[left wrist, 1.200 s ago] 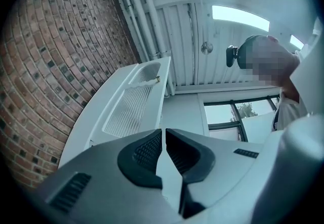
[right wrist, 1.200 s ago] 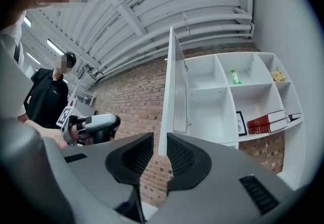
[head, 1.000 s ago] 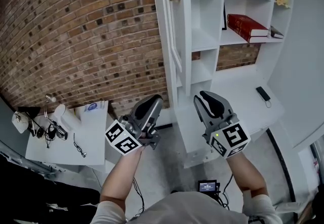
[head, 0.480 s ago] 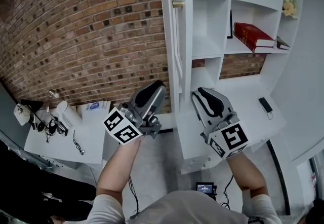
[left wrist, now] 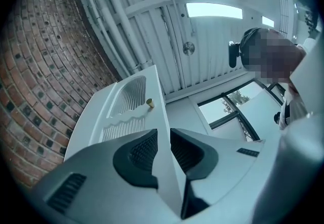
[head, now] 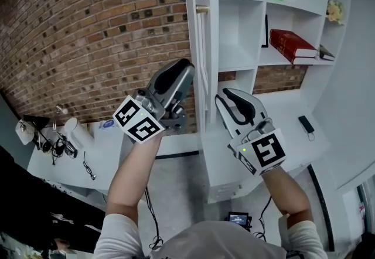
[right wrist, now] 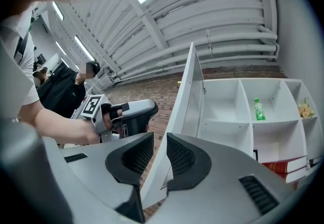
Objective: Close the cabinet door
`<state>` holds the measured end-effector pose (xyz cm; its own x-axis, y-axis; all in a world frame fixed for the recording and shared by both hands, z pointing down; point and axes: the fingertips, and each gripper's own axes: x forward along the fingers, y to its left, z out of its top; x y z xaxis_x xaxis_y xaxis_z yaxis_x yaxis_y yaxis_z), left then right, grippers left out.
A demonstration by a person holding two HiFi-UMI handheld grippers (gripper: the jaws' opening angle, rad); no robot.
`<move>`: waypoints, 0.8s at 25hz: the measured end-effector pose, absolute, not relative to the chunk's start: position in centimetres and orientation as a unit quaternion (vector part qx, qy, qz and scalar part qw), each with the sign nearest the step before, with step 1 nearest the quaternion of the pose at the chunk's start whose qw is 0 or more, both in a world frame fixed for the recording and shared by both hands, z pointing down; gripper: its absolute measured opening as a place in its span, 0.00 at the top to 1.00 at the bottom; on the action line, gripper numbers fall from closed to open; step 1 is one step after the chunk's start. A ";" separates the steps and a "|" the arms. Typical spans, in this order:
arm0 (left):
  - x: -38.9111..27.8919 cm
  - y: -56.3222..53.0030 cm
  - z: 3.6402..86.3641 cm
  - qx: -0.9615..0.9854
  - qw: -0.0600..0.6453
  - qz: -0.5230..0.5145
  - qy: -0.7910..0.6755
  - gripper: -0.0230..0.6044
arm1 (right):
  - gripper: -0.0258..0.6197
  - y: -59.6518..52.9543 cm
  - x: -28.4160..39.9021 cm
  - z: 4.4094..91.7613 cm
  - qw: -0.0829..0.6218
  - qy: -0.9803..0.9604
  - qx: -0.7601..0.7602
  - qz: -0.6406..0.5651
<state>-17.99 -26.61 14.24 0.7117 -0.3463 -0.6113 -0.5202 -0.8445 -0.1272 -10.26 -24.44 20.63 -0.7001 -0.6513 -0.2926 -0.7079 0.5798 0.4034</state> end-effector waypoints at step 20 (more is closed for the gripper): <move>-15.7 -29.9 4.8 -0.901 0.192 0.319 0.222 0.81 | 0.83 -25.0 -11.1 17.1 0.053 0.869 -0.388 0.303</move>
